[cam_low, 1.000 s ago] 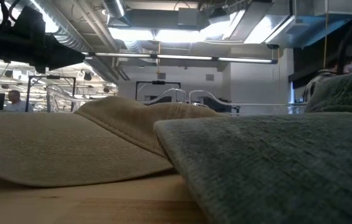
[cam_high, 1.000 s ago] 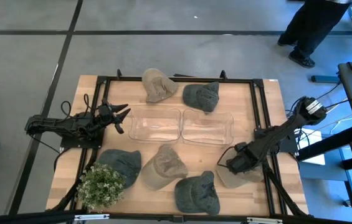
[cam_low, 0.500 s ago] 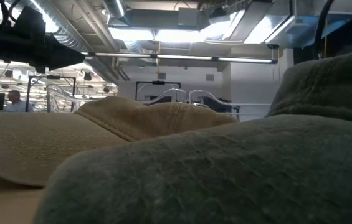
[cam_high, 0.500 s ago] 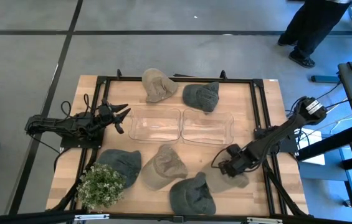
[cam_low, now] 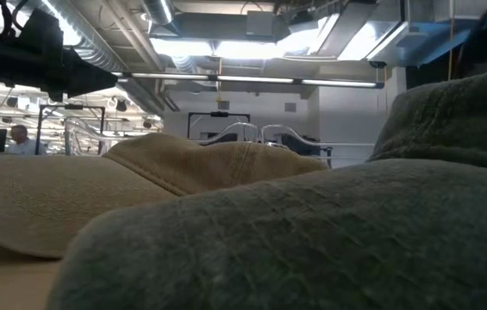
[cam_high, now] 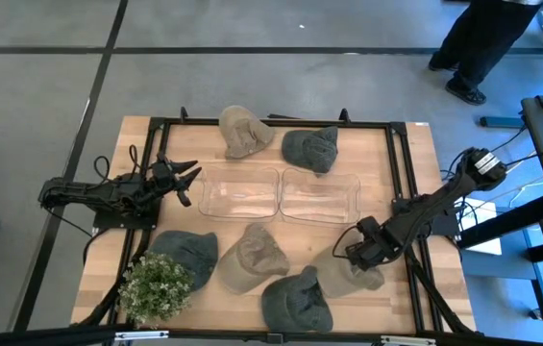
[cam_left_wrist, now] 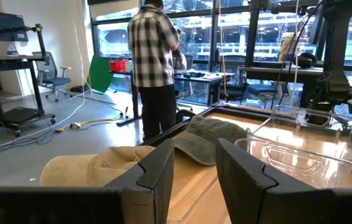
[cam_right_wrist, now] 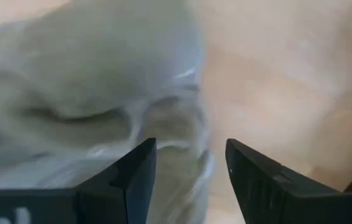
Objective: Pick & Place hat
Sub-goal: Put the bottom right brown cap into the right transparent bin
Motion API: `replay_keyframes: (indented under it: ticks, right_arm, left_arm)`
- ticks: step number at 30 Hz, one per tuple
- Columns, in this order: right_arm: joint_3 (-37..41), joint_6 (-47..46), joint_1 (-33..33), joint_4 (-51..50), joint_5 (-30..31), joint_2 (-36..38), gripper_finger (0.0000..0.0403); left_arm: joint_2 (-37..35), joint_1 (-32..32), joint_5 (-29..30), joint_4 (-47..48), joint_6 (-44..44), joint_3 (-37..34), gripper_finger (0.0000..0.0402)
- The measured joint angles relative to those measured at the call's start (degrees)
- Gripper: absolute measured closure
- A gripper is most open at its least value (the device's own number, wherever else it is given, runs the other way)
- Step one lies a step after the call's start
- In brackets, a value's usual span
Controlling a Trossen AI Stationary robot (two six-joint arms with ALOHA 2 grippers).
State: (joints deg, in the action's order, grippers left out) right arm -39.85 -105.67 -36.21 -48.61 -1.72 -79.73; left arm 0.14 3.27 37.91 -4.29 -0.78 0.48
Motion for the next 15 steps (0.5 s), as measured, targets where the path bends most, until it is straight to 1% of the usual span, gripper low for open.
replay_keyframes:
  ticks: [3, 8, 13, 15]
  right_arm:
    - [1.7, -0.8, -0.5, 0.4, -1.7, -0.3, 0.0209]
    - [4.8, 0.0, -1.7, 10.8, -4.7, -0.4, 0.0209]
    - [6.6, -2.1, -3.0, 12.1, -4.6, -0.3, 0.0211]
    - [7.2, -2.1, -3.0, 12.1, -4.8, -0.3, 0.0221]
  left_arm:
    - [0.0, 0.0, 0.0, 0.0, 0.0, 0.0, 0.0288]
    - [0.0, 0.0, 0.0, 0.0, 0.0, 0.0, 0.0288]
    - [0.0, 0.0, 0.0, 0.0, 0.0, 0.0, 0.0288]
    - [0.0, 0.0, 0.0, 0.0, 0.0, 0.0, 0.0288]
